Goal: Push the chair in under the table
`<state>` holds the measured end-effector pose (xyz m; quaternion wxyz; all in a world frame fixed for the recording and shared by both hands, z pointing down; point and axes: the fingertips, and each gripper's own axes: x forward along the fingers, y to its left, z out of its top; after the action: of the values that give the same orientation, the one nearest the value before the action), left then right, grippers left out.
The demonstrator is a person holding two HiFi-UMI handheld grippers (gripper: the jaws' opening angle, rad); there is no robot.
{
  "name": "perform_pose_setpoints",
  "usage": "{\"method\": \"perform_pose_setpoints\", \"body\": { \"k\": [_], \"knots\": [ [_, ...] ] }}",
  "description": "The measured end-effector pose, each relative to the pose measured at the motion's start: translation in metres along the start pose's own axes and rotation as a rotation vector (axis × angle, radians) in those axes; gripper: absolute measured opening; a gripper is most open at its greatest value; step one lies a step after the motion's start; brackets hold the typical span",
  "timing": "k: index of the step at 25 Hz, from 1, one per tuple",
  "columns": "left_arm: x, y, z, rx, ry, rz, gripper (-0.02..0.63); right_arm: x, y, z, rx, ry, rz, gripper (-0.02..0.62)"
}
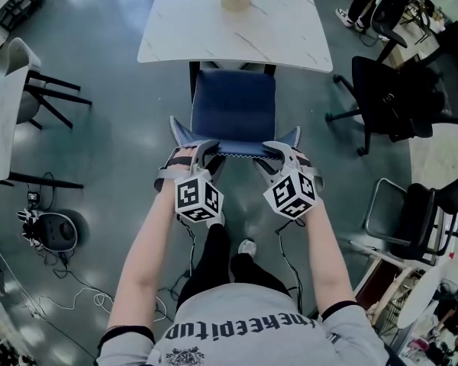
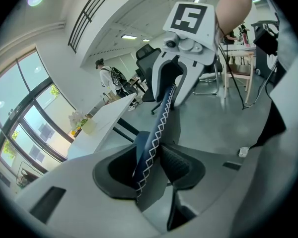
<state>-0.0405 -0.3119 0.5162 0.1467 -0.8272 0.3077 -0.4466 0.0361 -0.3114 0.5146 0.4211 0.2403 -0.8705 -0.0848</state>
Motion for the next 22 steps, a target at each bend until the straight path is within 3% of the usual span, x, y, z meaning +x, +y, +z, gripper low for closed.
{"method": "perform_pose_setpoints", "body": {
  "k": [10,14,17,22],
  "knots": [
    [-0.015,-0.005,0.006,0.013,-0.027,0.057,0.152,-0.022,0.006,0.007,0.05,-0.028,-0.093,0.128],
    [-0.033,0.0,0.017,-0.02,-0.081,0.108,0.037,-0.035,0.008,0.014,0.095,-0.062,-0.12,0.067],
    [-0.043,-0.006,0.023,-0.032,-0.099,0.116,0.023,-0.042,0.017,0.017,0.128,-0.072,-0.114,0.015],
    [-0.06,-0.013,0.033,-0.102,-0.138,0.113,0.015,-0.059,0.028,0.034,0.197,-0.142,-0.094,0.011]
  ]
}}
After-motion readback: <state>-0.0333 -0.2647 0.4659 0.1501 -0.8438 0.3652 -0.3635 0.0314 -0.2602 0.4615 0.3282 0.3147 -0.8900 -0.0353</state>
